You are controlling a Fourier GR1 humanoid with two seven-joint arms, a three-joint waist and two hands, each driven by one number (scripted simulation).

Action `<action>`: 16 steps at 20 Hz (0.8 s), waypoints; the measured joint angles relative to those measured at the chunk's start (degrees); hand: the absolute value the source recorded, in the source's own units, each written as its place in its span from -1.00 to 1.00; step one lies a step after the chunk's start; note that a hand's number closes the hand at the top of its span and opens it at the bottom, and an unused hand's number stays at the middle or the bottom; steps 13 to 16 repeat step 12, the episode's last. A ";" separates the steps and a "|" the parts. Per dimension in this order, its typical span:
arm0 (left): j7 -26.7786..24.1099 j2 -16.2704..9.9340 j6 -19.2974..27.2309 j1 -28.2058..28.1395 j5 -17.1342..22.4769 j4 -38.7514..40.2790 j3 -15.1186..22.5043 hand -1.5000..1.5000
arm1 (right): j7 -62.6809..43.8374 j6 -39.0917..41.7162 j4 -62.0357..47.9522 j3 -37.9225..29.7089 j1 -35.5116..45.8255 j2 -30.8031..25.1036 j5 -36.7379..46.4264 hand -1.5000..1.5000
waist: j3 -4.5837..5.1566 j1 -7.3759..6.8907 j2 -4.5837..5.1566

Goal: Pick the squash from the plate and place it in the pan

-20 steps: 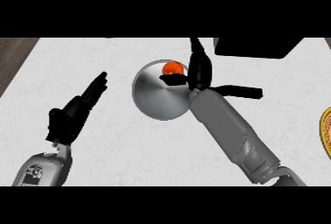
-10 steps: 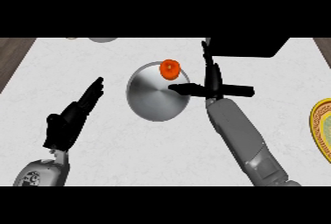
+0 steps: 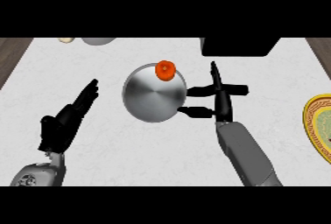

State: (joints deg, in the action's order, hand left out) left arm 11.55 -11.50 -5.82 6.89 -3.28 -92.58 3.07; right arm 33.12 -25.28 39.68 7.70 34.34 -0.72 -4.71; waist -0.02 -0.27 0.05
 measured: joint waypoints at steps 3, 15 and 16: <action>-0.95 0.25 -0.51 -1.16 -0.35 -0.35 -0.33 0.00 | 0.33 -0.61 4.40 3.03 -4.62 0.37 -0.40 -1.00 | 0.01 0.14 -0.08; 0.17 1.19 -1.59 0.89 -1.12 0.78 -2.16 0.00 | 2.22 -3.03 16.04 9.73 -18.03 0.60 1.06 -1.00 | 0.01 0.31 -0.10; 0.17 1.19 -1.59 0.89 -1.12 0.78 -2.16 0.00 | 2.22 -3.03 16.04 9.73 -18.03 0.60 1.06 -1.00 | 0.01 0.31 -0.10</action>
